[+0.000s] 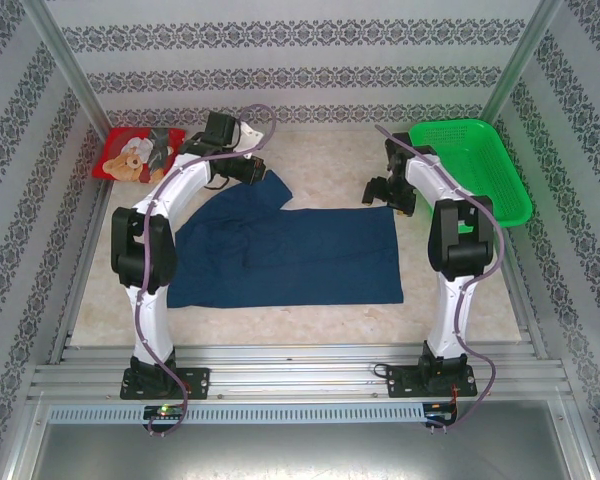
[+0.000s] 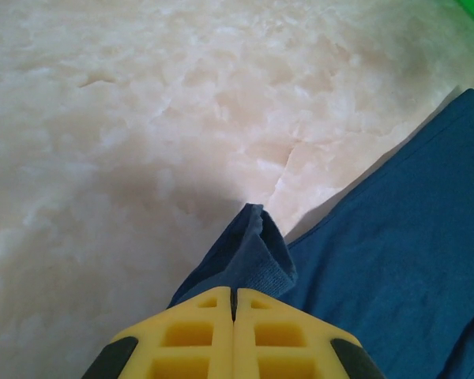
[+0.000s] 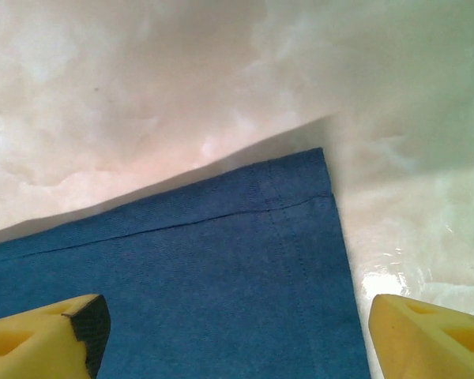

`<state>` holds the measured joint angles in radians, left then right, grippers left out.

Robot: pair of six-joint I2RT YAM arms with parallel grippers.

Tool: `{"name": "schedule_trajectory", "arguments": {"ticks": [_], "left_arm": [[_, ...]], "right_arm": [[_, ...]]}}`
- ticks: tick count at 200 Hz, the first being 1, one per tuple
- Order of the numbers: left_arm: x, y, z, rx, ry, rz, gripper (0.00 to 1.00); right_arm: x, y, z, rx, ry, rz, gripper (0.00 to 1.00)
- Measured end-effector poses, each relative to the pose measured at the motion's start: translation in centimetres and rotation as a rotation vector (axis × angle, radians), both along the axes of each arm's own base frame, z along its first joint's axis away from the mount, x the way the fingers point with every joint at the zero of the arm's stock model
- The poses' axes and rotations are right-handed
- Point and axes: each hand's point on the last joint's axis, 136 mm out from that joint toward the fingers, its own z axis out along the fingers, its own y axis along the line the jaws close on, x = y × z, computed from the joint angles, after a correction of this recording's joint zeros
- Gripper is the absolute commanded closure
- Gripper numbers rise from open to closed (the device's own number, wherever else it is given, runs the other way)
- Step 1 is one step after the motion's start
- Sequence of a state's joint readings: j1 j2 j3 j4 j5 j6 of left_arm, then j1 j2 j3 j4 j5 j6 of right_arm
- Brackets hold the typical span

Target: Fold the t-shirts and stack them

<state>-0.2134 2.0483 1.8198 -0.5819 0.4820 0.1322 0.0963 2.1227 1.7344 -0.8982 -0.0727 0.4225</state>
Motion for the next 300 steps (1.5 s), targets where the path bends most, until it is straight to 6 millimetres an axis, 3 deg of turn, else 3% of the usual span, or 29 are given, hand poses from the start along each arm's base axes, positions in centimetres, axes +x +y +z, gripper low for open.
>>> {"name": "schedule_trajectory", "arguments": {"ticks": [49,99,132,190,260,300], "left_arm": [[0.3,1.4,-0.8,-0.019,0.011,0.052,1.00],[0.1,3.3,0.7,-0.039,-0.022,0.107,1.00],[0.5,4.3,2.0,-0.047,-0.060,0.134,1.00],[0.7,6.6,2.3,-0.044,-0.069,0.190,1.00],[1.3,8.9,4.1,-0.041,-0.126,0.238,1.00],[1.4,9.6,4.1,-0.039,-0.126,0.252,1.00]], "right_arm": [[1.4,0.5,-1.3,-0.048,0.024,0.020,0.19],[2.3,1.5,-2.4,-0.114,0.049,0.057,0.27],[2.0,0.9,-2.9,-0.170,0.078,0.070,0.31],[2.0,-0.2,-2.5,-0.281,0.091,0.108,0.33],[3.3,0.4,-3.9,-0.361,0.119,0.177,0.53],[2.9,0.5,-3.8,-0.391,0.136,0.212,0.75]]}}
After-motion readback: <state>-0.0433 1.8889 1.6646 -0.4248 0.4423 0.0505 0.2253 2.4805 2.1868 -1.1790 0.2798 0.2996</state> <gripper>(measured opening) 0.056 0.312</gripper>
